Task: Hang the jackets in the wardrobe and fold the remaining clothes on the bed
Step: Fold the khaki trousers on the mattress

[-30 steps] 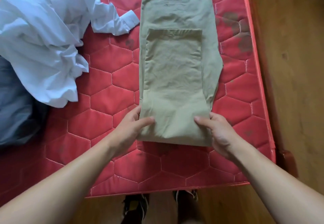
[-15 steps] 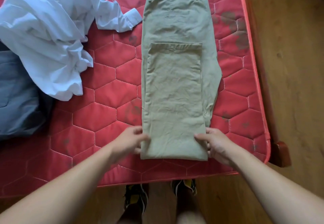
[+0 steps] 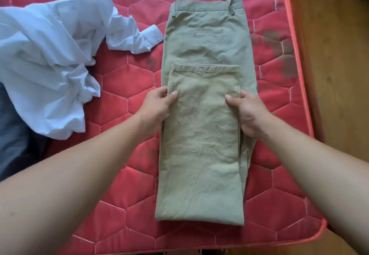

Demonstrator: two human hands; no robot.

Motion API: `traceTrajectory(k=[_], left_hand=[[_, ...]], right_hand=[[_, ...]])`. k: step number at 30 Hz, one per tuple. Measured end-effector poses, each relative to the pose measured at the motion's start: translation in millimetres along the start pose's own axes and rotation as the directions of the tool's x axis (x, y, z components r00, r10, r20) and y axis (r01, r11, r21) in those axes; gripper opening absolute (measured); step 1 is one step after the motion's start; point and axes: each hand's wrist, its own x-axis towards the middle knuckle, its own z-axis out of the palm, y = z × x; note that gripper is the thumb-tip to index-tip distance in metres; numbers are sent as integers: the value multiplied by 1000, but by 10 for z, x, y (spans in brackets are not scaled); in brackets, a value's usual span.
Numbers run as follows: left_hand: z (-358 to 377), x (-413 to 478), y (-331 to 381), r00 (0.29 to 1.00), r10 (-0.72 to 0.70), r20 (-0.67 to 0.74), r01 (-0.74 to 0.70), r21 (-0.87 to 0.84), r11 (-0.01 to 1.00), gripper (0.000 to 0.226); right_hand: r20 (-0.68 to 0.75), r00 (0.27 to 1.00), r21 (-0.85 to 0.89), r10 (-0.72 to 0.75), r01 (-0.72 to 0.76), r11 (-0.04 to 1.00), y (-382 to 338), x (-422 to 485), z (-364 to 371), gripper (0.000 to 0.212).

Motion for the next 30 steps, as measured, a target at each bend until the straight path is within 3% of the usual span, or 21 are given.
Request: traceTrajectory(k=[4,6,8,12,15,17,19,23,26,30], left_hand=[[-40,393,657,984,175,43,-170,-95,981,15],[-36,674,936,983,175,52,-168,-122,978,15],[-30,876,938,994,88,61,-82,-94,992,19],[-79,674,360,988,-135,73,141,-85,986,26],[-198,184,-100,907,-313,281,336,-36,941,35],[-282,-155,-391,856,-397,331,424,-9,906,33],[-335,-443,-642,820,-456,346,478,26,878,31],[-377,-809,-947,778,-508,371,529,50,847,33],[-427,-951,-1063,795,-482,369,518,1,855,28],[-467,-1299,-1349,809,-502,304,502,84,860,23]], right_hand=[[22,983,58,-184,182,982,-747,309,33,15],[15,974,25,-225,225,974,-1078,532,88,15],[33,991,-31,-132,133,991,-1116,687,101,26],[92,977,-62,191,-186,981,-442,511,-101,33],[191,927,-62,323,-317,946,159,25,-346,43],[248,885,-60,394,-392,918,530,-343,-482,53],[294,846,-23,445,-459,888,827,-657,-564,41],[264,856,-15,445,-458,889,1098,-936,-588,29],[234,884,-31,405,-410,912,1226,-1048,-550,28],[138,891,-98,432,-421,901,1577,-1375,-503,27]])
